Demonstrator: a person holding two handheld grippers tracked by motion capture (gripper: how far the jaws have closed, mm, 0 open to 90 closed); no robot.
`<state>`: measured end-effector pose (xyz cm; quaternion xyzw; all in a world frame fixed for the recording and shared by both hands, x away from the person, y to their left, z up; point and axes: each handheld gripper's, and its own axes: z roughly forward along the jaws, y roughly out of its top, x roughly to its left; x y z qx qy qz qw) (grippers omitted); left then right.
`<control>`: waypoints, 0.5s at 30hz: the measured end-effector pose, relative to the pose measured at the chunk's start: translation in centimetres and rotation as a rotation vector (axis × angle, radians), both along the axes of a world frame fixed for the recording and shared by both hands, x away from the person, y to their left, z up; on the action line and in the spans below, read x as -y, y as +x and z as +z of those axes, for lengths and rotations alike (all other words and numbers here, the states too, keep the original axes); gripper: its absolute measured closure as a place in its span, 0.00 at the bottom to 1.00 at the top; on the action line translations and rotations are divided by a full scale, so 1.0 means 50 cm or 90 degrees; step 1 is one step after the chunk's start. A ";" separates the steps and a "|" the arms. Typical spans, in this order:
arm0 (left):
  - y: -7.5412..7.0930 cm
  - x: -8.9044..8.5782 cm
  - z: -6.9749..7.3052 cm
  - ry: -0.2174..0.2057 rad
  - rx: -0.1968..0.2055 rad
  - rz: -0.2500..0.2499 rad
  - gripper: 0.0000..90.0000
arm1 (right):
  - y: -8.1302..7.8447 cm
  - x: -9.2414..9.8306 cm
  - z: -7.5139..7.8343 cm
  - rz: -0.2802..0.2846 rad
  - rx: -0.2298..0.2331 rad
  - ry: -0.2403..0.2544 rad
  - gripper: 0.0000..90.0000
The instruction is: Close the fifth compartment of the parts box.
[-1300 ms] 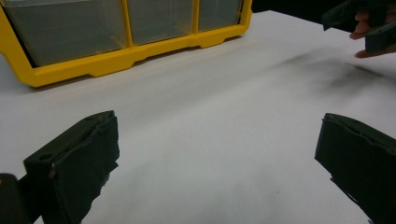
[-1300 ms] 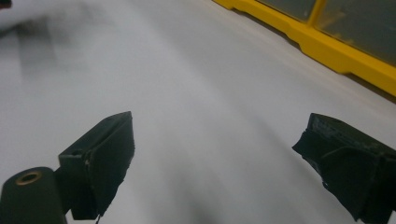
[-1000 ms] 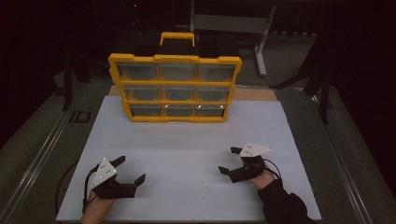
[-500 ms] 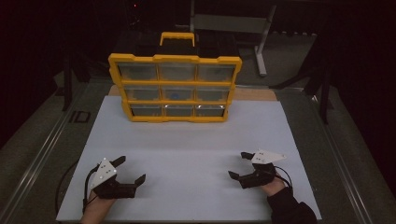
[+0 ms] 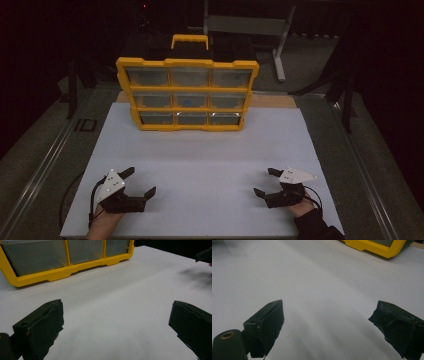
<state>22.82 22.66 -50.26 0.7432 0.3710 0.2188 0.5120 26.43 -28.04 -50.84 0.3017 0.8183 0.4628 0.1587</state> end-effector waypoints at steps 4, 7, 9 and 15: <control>0.000 0.000 0.000 -0.001 0.000 0.001 0.00 | -0.002 0.008 -0.004 -0.010 0.007 -0.003 0.11; 0.000 0.000 0.000 0.000 0.000 0.000 0.00 | 0.000 0.008 -0.008 -0.019 0.010 -0.015 0.11; 0.001 0.000 0.000 0.000 0.000 0.000 0.00 | 0.001 0.007 -0.011 -0.025 0.020 -0.032 0.11; 0.001 0.000 0.000 -0.001 0.000 0.000 0.00 | 0.004 0.004 -0.013 -0.038 0.024 -0.044 0.11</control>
